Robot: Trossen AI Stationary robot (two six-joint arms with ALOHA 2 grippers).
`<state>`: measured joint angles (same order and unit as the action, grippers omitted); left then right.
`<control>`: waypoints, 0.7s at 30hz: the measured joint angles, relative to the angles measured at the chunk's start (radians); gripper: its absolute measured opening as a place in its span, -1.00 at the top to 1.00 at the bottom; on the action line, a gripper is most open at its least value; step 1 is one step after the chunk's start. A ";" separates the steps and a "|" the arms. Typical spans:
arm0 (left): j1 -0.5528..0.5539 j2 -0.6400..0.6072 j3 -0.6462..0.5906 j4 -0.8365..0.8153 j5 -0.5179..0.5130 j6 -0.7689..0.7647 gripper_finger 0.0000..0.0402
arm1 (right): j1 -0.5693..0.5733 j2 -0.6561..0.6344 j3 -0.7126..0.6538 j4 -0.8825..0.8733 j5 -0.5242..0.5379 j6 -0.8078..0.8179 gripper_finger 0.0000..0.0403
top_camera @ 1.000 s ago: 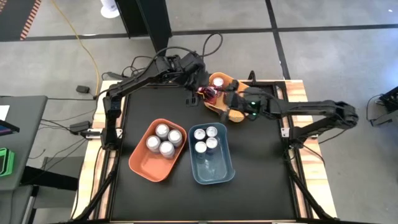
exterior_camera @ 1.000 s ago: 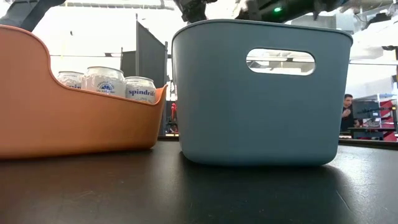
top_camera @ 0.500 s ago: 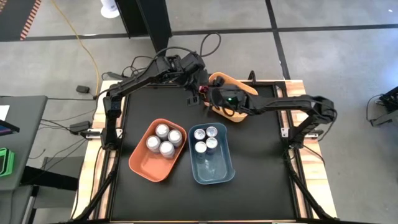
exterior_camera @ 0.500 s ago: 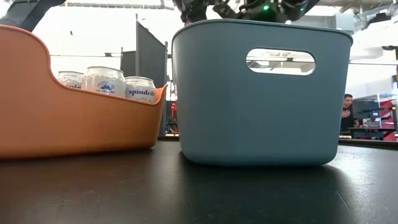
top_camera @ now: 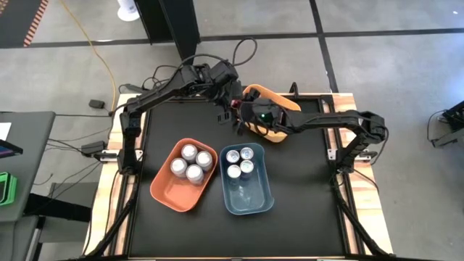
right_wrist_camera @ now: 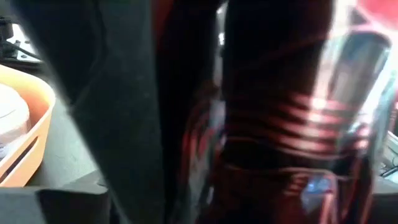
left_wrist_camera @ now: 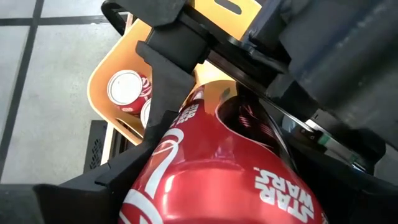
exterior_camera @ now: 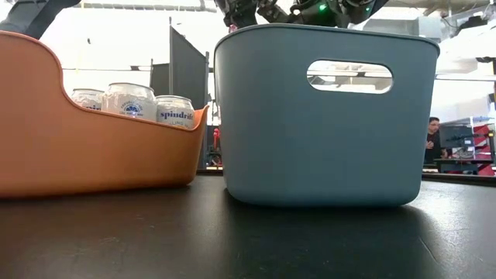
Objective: Sort soda cans
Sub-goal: Put the red soda can into the yellow bin
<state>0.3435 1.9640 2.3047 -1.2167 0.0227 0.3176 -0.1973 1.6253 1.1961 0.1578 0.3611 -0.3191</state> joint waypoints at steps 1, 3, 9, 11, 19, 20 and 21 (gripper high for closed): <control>0.000 0.000 0.001 -0.001 0.000 0.000 -0.54 | 0.002 0.000 0.000 0.000 0.001 0.000 -0.66; 0.000 0.000 0.001 -0.003 -0.001 -0.002 -0.54 | 0.005 0.000 0.000 0.001 0.006 0.008 -0.60; 0.000 0.000 0.001 -0.007 0.000 -0.005 -0.54 | 0.006 -0.001 0.000 0.001 0.007 0.025 -0.55; 0.000 0.000 0.001 -0.008 0.000 -0.006 -0.54 | 0.006 -0.001 0.001 -0.003 0.007 0.029 -0.55; 0.000 0.000 0.001 -0.005 0.002 -0.008 -0.54 | 0.007 -0.003 0.003 -0.031 0.005 0.053 -0.52; 0.001 0.000 0.001 -0.005 0.002 -0.007 -0.55 | 0.007 -0.003 0.003 -0.032 0.005 0.054 -0.52; 0.002 0.000 0.001 -0.005 0.002 -0.005 -0.62 | 0.007 -0.003 0.003 -0.031 0.005 0.058 -0.52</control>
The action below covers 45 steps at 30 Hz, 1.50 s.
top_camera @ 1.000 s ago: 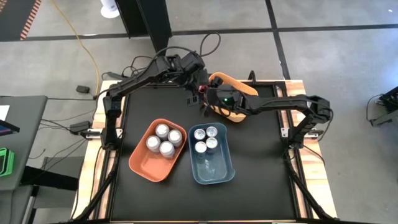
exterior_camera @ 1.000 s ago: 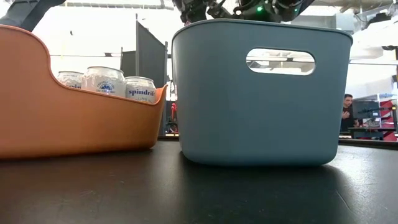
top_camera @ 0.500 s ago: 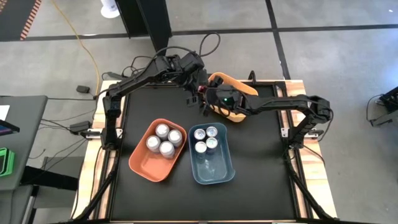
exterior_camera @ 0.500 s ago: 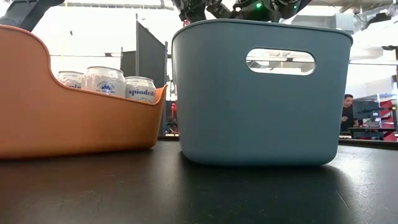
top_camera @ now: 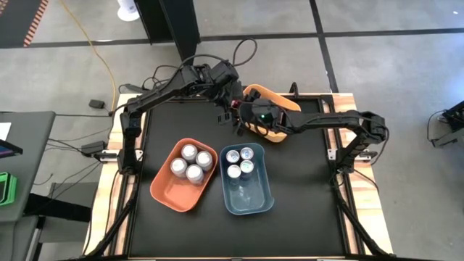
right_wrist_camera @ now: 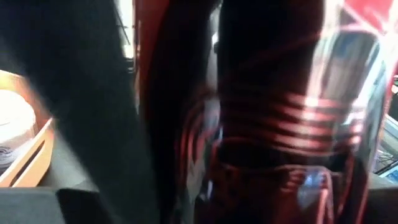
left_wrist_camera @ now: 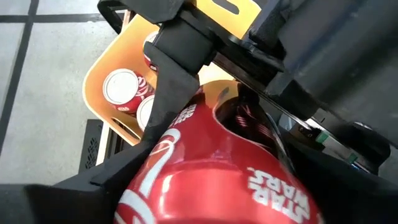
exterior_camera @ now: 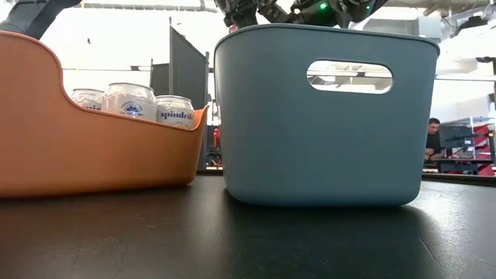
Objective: Sort soda cans
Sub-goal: Put the red soda can into the yellow bin
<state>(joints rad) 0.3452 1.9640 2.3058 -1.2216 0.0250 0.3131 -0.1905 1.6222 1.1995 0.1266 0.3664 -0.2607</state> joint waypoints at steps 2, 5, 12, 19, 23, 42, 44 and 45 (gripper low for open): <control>0.000 0.000 0.000 0.011 0.000 0.021 -0.81 | -0.001 -0.005 0.000 -0.014 -0.014 0.002 -0.52; -0.001 0.000 0.001 0.011 0.004 0.029 -0.92 | 0.001 -0.009 0.000 -0.033 -0.016 0.007 -0.52; 0.001 -0.006 0.051 0.020 0.030 0.026 -0.79 | -0.015 -0.064 -0.015 -0.075 -0.011 0.031 -0.52; 0.004 -0.078 0.043 0.100 0.040 0.039 -0.80 | -0.055 -0.163 -0.125 -0.063 -0.012 0.082 -0.52; 0.015 -0.090 0.043 0.127 0.044 0.044 -0.80 | -0.076 -0.245 -0.220 -0.011 -0.006 0.115 -0.52; 0.082 0.126 0.042 0.256 0.294 0.045 -0.80 | -0.101 -0.424 -0.652 0.374 -0.015 0.152 -0.52; 0.086 0.145 0.042 0.269 0.314 0.046 -0.80 | -0.108 -0.425 -0.668 0.388 -0.016 0.157 -0.52; 0.087 0.149 0.042 0.274 0.315 0.046 -0.80 | -0.110 -0.424 -0.671 0.385 -0.022 0.159 -0.52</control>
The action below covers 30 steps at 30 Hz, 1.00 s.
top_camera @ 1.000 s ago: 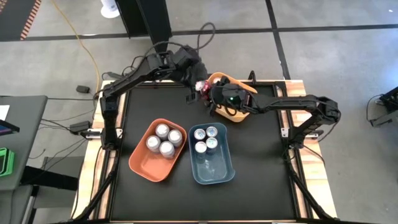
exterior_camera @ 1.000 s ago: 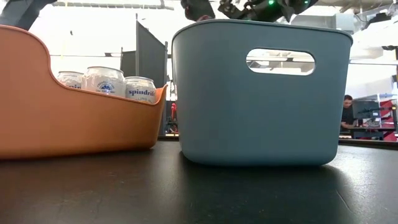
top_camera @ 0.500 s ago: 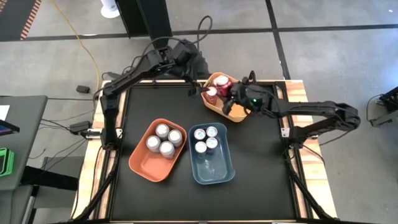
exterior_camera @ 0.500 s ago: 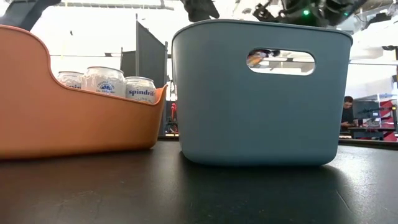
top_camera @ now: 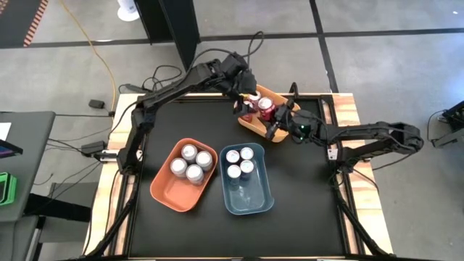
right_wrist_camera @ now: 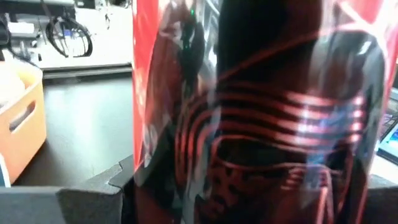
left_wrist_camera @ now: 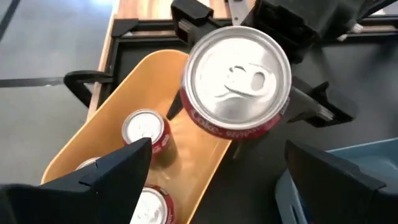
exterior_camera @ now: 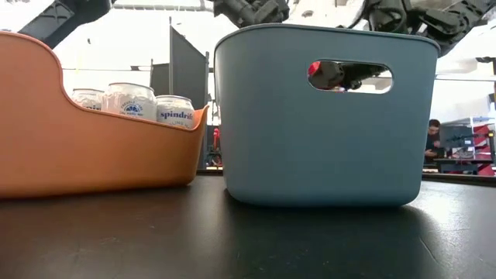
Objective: Sort soda cans
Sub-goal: Put the red soda can into the yellow bin
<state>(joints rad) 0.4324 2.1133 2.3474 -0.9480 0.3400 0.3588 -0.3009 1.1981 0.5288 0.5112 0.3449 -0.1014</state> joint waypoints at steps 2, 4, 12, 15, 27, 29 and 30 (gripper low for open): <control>0.002 0.009 -0.001 0.018 0.001 0.000 -0.80 | -0.003 0.001 -0.006 -0.006 -0.005 0.000 -0.52; 0.002 0.016 -0.001 0.067 0.017 -0.011 -0.80 | -0.003 0.001 -0.009 0.005 -0.025 0.001 -0.52; -0.002 0.050 0.000 0.115 0.055 -0.069 -0.80 | -0.003 0.000 -0.012 -0.015 -0.032 0.002 -0.52; -0.007 0.069 0.000 0.121 0.065 -0.093 -0.80 | -0.012 0.001 -0.014 -0.023 -0.033 0.000 -0.52; -0.008 0.115 -0.001 0.232 0.101 -0.131 -0.80 | -0.016 0.000 -0.011 -0.046 -0.031 0.001 -0.52; -0.008 0.115 -0.001 0.252 0.106 -0.142 -0.80 | -0.016 0.000 -0.011 -0.053 -0.033 0.000 -0.52; -0.008 0.115 -0.001 0.258 0.112 -0.153 -0.78 | -0.016 0.000 -0.011 -0.052 -0.033 0.000 -0.52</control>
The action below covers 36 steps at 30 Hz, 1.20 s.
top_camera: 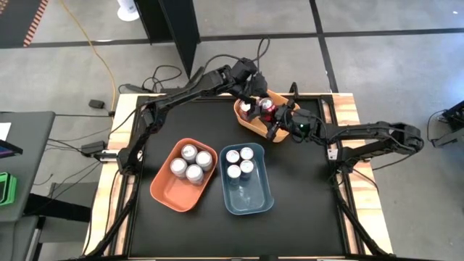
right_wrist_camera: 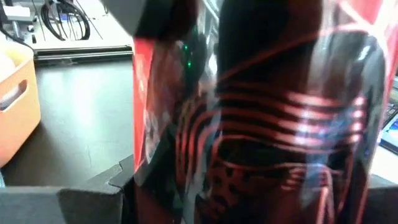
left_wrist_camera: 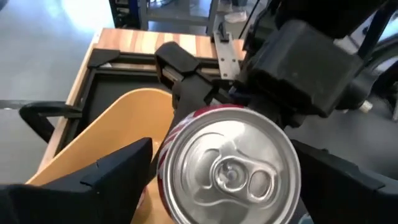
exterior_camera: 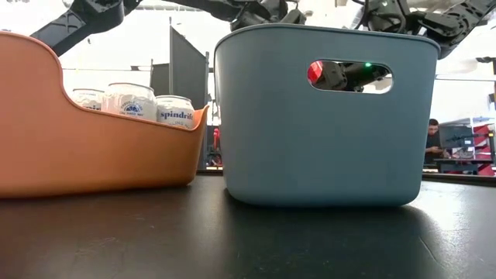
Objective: Sort soda cans
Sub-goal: Put the red soda can into the yellow bin
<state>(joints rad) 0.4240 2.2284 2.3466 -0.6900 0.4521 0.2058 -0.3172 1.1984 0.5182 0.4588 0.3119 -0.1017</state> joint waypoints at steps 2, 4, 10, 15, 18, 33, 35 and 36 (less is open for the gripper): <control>0.001 0.000 0.000 0.008 0.016 -0.023 -0.72 | 0.000 0.000 0.000 0.001 -0.002 -0.001 -0.52; 0.000 0.000 -0.002 0.004 0.018 -0.028 -0.62 | 0.001 0.000 0.000 -0.003 -0.003 -0.001 -0.52; 0.000 -0.003 -0.042 0.022 0.023 -0.032 -0.48 | 0.001 0.002 -0.003 -0.017 -0.009 -0.003 -0.52; -0.002 -0.004 -0.056 0.029 0.022 -0.030 -0.48 | 0.001 0.002 -0.003 -0.019 -0.010 -0.003 -0.52; -0.001 -0.004 -0.057 0.029 0.023 -0.028 -0.48 | 0.001 0.002 -0.003 -0.022 -0.010 -0.005 -0.52; 0.001 0.001 -0.061 0.024 0.007 -0.001 -0.48 | -0.005 0.000 0.001 -0.015 -0.009 -0.023 -0.69; 0.000 0.001 -0.061 0.023 -0.013 0.003 -0.48 | -0.006 0.000 0.001 -0.019 -0.004 -0.024 -0.69; 0.001 0.001 -0.061 0.022 -0.014 0.004 -0.48 | -0.005 0.000 0.001 -0.019 0.004 -0.024 -0.69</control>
<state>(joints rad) 0.4255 2.2292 2.2860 -0.6685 0.4376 0.2100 -0.3225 1.1988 0.5190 0.4397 0.3162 -0.1259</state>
